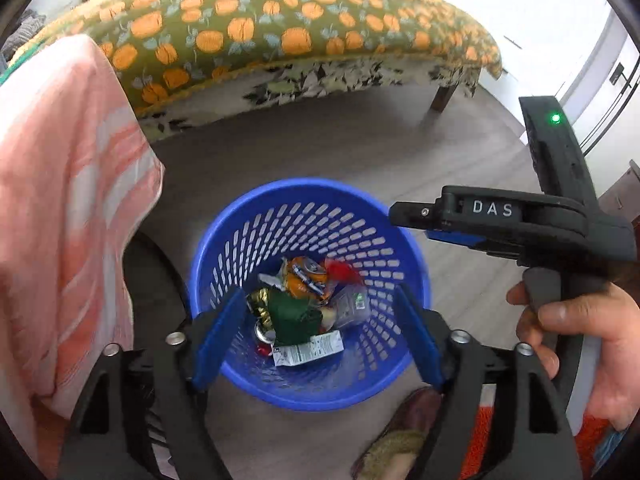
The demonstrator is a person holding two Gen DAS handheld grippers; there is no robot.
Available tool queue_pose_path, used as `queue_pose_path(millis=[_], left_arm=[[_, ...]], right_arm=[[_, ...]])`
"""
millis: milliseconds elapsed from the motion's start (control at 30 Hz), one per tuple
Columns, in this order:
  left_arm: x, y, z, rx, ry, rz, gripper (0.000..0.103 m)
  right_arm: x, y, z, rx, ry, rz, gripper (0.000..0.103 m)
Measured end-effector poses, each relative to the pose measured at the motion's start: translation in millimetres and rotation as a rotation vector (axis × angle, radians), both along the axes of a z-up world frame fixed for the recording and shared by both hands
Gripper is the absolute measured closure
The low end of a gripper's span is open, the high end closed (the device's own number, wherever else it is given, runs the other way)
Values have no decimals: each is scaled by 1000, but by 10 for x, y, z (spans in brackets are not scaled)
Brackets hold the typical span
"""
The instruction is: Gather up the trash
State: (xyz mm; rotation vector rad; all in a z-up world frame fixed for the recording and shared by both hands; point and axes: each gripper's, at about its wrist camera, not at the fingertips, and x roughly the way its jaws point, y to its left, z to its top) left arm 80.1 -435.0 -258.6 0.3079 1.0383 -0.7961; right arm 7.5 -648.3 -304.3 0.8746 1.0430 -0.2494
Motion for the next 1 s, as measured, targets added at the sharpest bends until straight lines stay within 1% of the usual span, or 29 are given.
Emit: queue_pose_path(millis=[33, 67, 100, 133, 167, 200, 233, 333, 367, 400, 500, 600, 667, 700, 767, 833, 867, 933, 967, 1000], left_arm=[[-48, 11, 52, -15, -13, -3, 24], [-86, 32, 121, -35, -20, -9, 24], [-166, 75, 221, -60, -32, -15, 21], [-243, 113, 339, -82, -52, -17, 15], [-316, 152, 444, -105, -70, -24, 14], [-412, 201, 585, -137, -100, -38, 11], [-468, 216, 665, -149, -122, -44, 6], [-650, 297, 916, -191, -174, -72, 5], [-697, 316, 969, -194, -179, -80, 5], [-730, 335, 1013, -189, -185, -83, 5], [-837, 363, 1122, -125, -249, -45, 5], [-910, 387, 1213, -119, -307, -38, 5], [-931, 395, 1262, -115, -314, -37, 5], [-935, 401, 1287, -113, -298, -39, 5], [-906, 433, 1335, -107, -250, -4, 5], [-895, 472, 1367, -104, -231, 33, 5], [-899, 478, 1368, -89, -239, 49, 5], [-932, 456, 1355, -25, -289, 85, 5], [-946, 453, 1350, -8, -304, 92, 5], [-958, 460, 1348, -7, -304, 90, 5]], right_arm=[[-10, -19, 43, -17, 2, -8, 25], [-58, -20, 121, -42, 2, -13, 23], [-99, -12, 205, -59, -1, -11, 23], [-153, 10, 300, -70, -1, -7, 17], [-175, 26, 362, -82, 3, -5, 12], [-220, 61, 457, -101, -1, 1, 12], [-288, 112, 566, -119, -9, 17, 12], [-464, 259, 835, -158, -31, 42, 4], [-521, 295, 907, -168, -43, 43, 4], [-596, 345, 997, -187, -53, 46, 4], [-792, 493, 1213, -281, -51, 41, 4], [-990, 629, 1402, -387, -62, 37, 4], [-1110, 708, 1493, -451, -63, 24, 4], [-1170, 748, 1527, -477, -62, 20, 4], [-1263, 826, 1572, -515, -61, 23, 4], [-1335, 893, 1599, -542, -57, 26, 5], [-1378, 931, 1605, -552, -51, 22, 5], [-1437, 971, 1603, -550, -52, 15, 5], [-1464, 982, 1592, -543, -53, 18, 5], [-1477, 992, 1576, -537, -50, 23, 5]])
